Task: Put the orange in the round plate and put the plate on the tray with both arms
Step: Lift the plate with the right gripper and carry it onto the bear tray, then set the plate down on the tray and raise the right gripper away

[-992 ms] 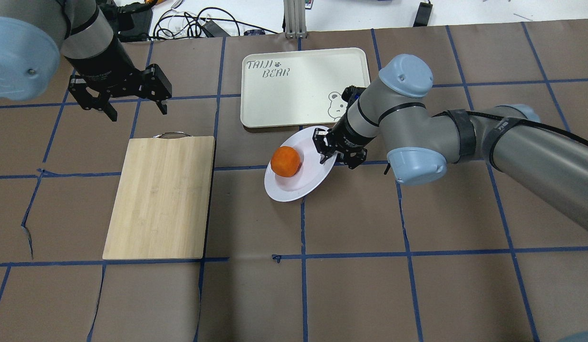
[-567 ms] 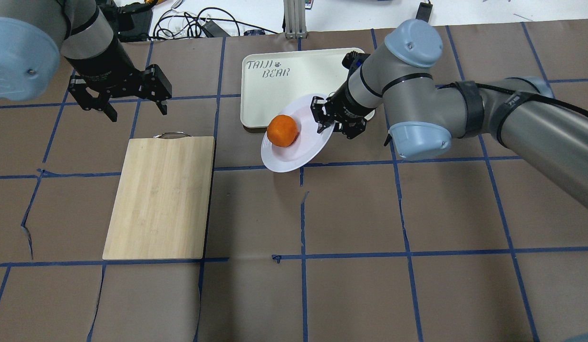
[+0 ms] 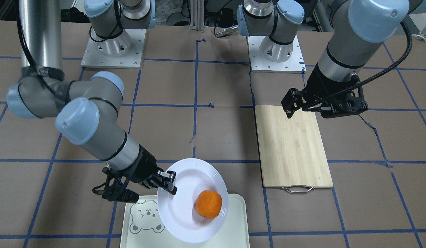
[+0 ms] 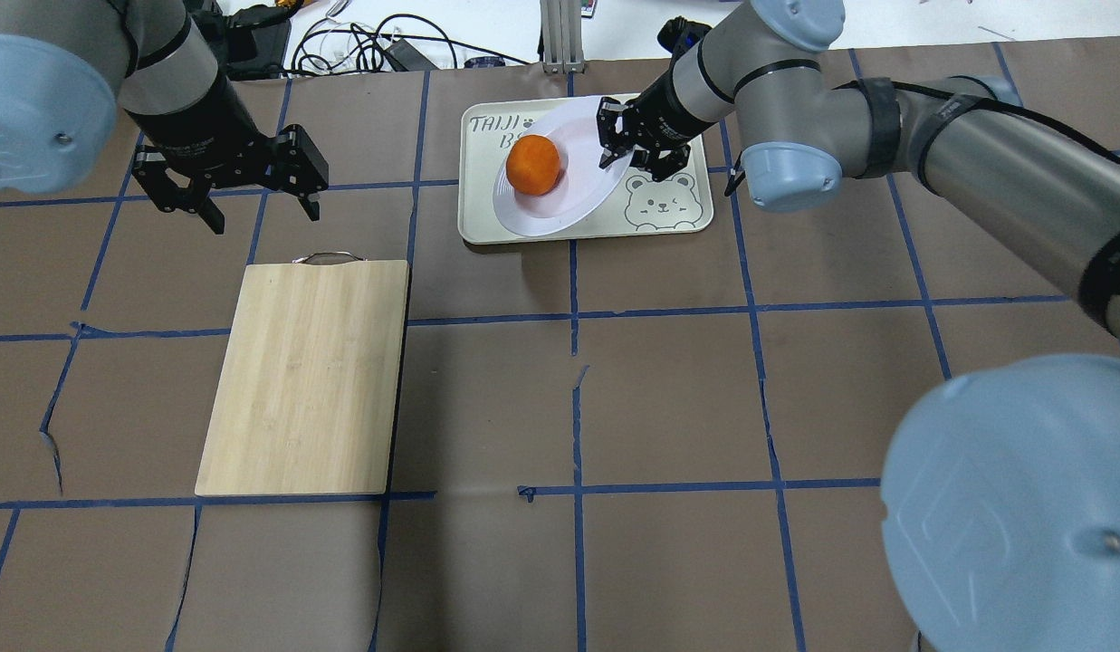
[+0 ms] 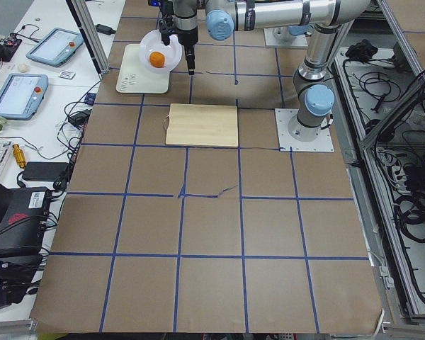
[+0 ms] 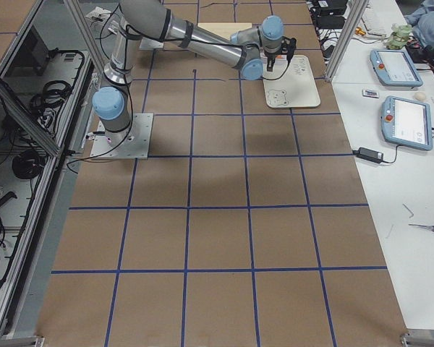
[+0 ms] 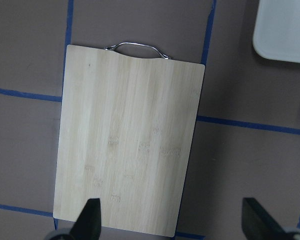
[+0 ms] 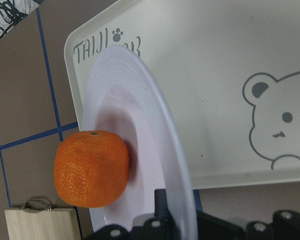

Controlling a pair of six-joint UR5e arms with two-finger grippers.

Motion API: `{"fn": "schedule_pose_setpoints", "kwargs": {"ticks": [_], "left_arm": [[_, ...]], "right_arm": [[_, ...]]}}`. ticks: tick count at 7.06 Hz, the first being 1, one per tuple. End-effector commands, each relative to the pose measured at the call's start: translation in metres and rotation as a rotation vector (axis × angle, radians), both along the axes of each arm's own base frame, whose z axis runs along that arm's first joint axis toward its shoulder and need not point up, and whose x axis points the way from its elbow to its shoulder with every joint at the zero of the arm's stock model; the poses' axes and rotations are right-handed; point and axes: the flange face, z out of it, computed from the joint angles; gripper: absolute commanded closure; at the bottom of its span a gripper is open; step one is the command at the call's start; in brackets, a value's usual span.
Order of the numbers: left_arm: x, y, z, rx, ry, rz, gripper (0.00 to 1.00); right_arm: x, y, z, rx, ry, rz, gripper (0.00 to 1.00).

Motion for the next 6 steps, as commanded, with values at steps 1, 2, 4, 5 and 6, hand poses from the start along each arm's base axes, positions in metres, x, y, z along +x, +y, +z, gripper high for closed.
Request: {"fn": "schedule_pose_setpoints", "kwargs": {"ticks": [1,2,4,5,6], "left_arm": [[0.0,0.002,-0.007,0.006,0.001,-0.001,0.0],[0.0,0.002,-0.007,0.006,0.001,0.0,0.0],[-0.001,0.002,-0.007,0.006,0.001,-0.001,0.0],[-0.001,0.002,-0.007,0.005,0.003,-0.001,0.0],[-0.003,0.002,-0.009,0.007,0.003,-0.004,0.0]], "right_arm": [[-0.002,-0.033,-0.035,-0.011,-0.014,0.002,1.0],[-0.012,-0.043,-0.044,-0.01,-0.014,-0.015,1.0],[-0.016,-0.049,-0.06,-0.04,-0.014,-0.021,1.0],[-0.021,-0.048,-0.063,-0.031,0.0,-0.039,0.86],[-0.031,-0.049,-0.065,-0.029,0.006,-0.049,0.47]]}}
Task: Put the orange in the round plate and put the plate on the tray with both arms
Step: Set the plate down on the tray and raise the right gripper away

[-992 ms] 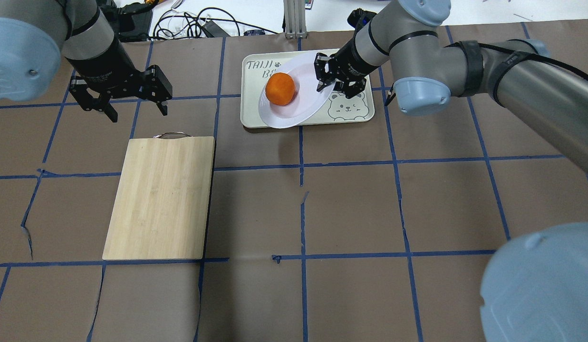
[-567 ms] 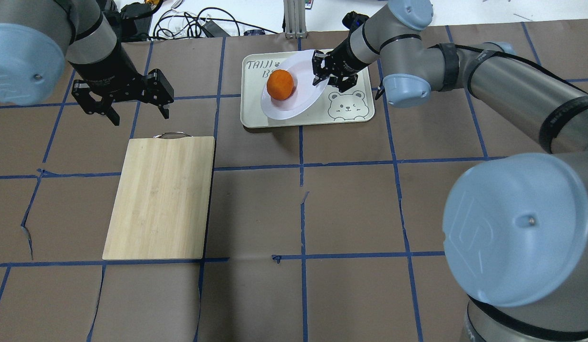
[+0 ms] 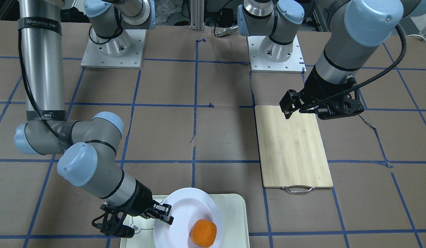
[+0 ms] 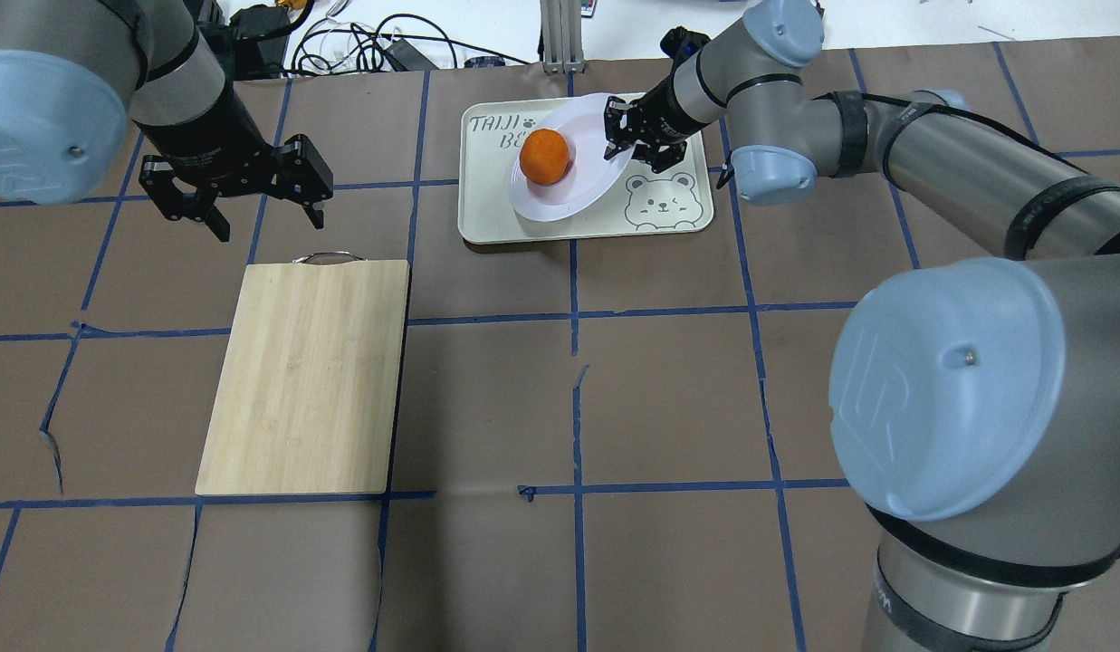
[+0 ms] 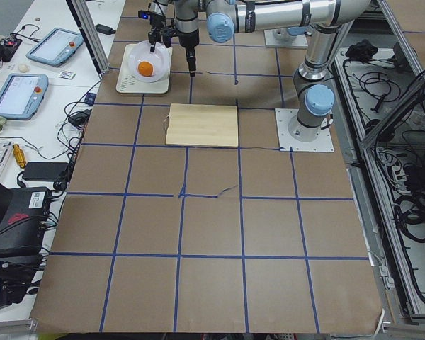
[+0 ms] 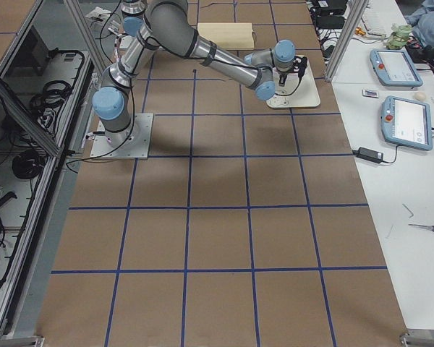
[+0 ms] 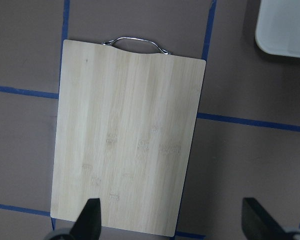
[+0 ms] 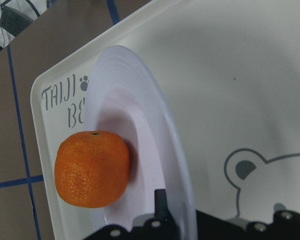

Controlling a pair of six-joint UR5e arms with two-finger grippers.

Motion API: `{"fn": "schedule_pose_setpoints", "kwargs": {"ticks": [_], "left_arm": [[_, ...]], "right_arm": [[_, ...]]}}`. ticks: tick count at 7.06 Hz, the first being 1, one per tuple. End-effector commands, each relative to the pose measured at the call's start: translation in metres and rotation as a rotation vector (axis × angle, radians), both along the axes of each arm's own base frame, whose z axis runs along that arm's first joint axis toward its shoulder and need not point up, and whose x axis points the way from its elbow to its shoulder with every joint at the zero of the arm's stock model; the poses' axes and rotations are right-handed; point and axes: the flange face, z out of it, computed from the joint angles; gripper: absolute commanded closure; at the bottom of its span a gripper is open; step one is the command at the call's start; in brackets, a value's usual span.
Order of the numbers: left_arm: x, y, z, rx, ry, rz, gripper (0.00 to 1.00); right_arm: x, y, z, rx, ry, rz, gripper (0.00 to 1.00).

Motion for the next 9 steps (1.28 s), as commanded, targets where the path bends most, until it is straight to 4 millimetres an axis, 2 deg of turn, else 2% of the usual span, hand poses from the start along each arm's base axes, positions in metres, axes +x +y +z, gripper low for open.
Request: {"fn": "schedule_pose_setpoints", "kwargs": {"ticks": [1,2,3,4,5,6,7,9], "left_arm": [[-0.001,0.0,0.0,0.0,0.0,-0.002,0.0],[-0.001,0.0,0.0,0.0,0.0,-0.002,0.0],[0.0,0.0,0.0,0.0,0.001,-0.002,0.0],[-0.001,0.0,0.0,0.0,0.0,-0.002,0.0],[0.0,-0.002,0.001,-0.011,0.003,0.0,0.0],[0.0,-0.002,0.0,-0.013,0.001,0.0,0.0],[0.0,-0.002,0.001,-0.014,0.001,0.0,0.0],[-0.005,0.002,0.012,-0.037,0.007,-0.009,0.0]], "right_arm": [[-0.015,-0.003,0.0,-0.008,0.015,-0.017,0.15],[-0.031,-0.008,0.002,-0.023,0.077,-0.041,0.0],[-0.045,-0.008,-0.002,-0.051,0.169,0.001,0.0],[-0.051,-0.012,0.019,-0.099,0.228,0.026,0.0],[-0.058,-0.004,0.039,-0.071,0.314,0.056,0.0],[-0.062,0.006,0.081,-0.029,0.358,0.093,0.0],[-0.066,0.026,0.143,0.053,0.414,0.103,0.0],[-0.068,0.099,0.247,0.14,0.504,0.149,0.0]]}}
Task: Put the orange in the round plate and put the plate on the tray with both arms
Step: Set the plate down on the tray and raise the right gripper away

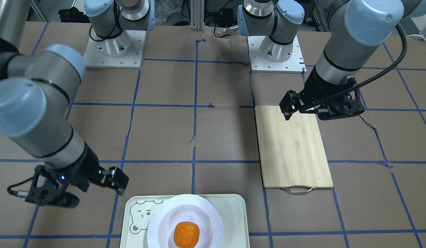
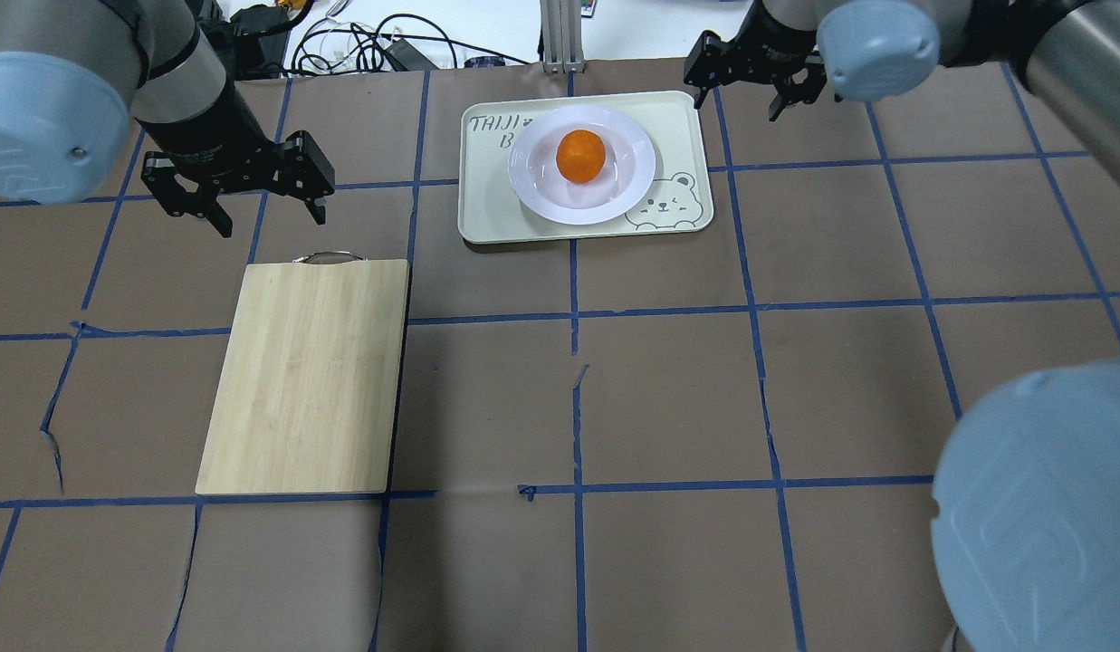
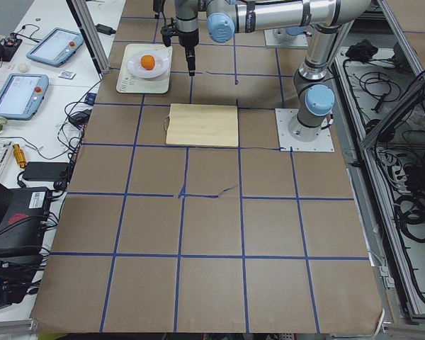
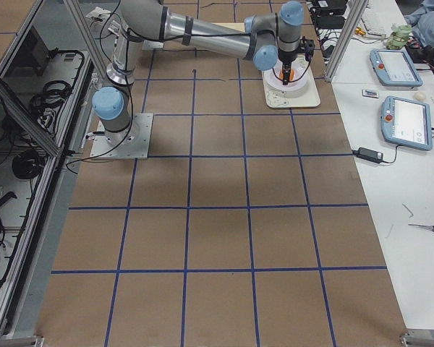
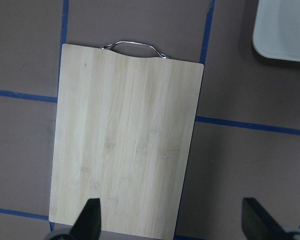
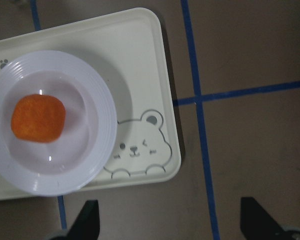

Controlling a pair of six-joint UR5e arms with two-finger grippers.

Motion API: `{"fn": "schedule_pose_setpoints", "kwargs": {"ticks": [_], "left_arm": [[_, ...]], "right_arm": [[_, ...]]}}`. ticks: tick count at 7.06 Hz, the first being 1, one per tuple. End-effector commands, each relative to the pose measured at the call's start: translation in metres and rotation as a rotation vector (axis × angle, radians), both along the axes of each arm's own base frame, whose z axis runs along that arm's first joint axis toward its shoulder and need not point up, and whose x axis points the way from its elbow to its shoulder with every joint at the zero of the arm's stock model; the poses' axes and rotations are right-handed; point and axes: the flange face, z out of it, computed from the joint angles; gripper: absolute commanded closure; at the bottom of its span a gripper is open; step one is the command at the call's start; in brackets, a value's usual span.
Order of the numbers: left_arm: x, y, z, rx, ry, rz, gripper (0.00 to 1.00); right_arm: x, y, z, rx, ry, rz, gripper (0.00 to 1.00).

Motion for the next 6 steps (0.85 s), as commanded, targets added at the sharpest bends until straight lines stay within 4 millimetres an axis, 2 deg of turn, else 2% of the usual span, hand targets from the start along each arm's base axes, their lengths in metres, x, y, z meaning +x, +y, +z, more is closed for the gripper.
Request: {"fn": "schedule_pose_setpoints", "kwargs": {"ticks": [1,2,3,5,6], "left_arm": [[-0.003,0.005,0.024,-0.055,-0.003,-0.004,0.0],[-0.004,0.009,0.028,-0.061,-0.008,-0.004,0.0],[-0.008,0.012,0.033,-0.071,-0.004,-0.013,0.0],[-0.008,0.02,0.048,-0.101,-0.01,-0.015,0.0],[-0.009,0.023,0.049,-0.101,-0.01,-0.056,0.0]], "right_arm": [[-0.004,0.078,0.093,0.064,0.078,0.073,0.0],[-0.011,0.098,0.12,0.025,0.149,0.125,0.0],[-0.011,0.1,0.113,0.038,0.151,0.131,0.0],[-0.01,0.102,0.112,0.042,0.138,0.132,0.0],[-0.009,0.101,0.108,0.037,0.136,0.134,0.0]]}}
